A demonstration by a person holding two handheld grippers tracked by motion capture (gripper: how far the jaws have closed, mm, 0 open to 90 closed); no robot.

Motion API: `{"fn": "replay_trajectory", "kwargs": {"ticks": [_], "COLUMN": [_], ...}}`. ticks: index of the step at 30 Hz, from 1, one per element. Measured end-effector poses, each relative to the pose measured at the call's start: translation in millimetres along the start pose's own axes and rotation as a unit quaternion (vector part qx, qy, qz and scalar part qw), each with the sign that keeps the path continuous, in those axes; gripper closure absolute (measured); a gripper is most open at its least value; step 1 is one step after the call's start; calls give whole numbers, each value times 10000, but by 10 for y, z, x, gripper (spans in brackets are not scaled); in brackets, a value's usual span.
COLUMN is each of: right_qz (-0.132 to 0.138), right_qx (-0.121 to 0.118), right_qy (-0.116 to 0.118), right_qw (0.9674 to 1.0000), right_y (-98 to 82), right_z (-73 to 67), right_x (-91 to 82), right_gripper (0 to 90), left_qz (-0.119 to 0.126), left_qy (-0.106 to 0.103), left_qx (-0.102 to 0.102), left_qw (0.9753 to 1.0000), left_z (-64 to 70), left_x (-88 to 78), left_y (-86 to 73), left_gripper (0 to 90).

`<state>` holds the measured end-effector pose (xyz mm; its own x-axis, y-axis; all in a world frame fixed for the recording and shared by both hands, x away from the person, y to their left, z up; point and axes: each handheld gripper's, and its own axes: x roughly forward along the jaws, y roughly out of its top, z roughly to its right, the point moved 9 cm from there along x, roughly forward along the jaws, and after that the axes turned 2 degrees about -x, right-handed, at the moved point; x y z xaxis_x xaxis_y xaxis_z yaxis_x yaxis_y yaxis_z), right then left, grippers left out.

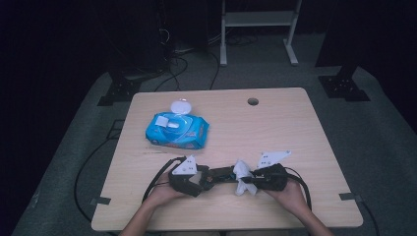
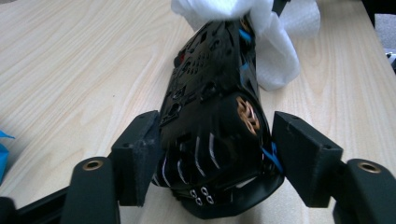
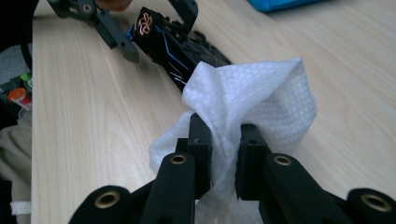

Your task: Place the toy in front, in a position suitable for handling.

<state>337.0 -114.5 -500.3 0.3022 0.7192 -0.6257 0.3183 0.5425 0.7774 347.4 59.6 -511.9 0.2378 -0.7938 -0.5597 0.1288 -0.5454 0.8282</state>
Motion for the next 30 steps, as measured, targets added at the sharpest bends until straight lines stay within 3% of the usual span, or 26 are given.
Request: {"fn": "replay_trajectory", "kwargs": {"ticks": [3,10,13,20,22,26,30], "right_qz": [-80,-28,166,157,-4,-84,-132], "right_qx": [-2,61,128,152,139,81,-24], "right_qy": [3,79,155,200,237,208,281], "right_qw": [10000,9999,9997,9996,9996,9997,9995], "right_y": [-37,16,156,280,248,241,282], "right_z": [-8,3,-5,7,6,-7,-36], "right_x": [22,20,2,122,210,239,283], "right_gripper": [786,786,786,787,785,773,683], "left_qz": [-109,-93,-112,-124,-217,-334,-555], "left_qy": [23,42,68,95,109,84,11], "left_qx": [-39,-57,-80,-250,-380,-442,-506], "left_qw": [9999,9999,9999,9996,9990,9984,9972], "left_z": [-10,-24,-24,-46,-68,-83,-77], "left_x": [16,32,37,42,53,82,149], "left_y": [-28,-27,-22,-38,-73,-113,-164], "left_gripper": [312,302,237,135,109,104,122]}}
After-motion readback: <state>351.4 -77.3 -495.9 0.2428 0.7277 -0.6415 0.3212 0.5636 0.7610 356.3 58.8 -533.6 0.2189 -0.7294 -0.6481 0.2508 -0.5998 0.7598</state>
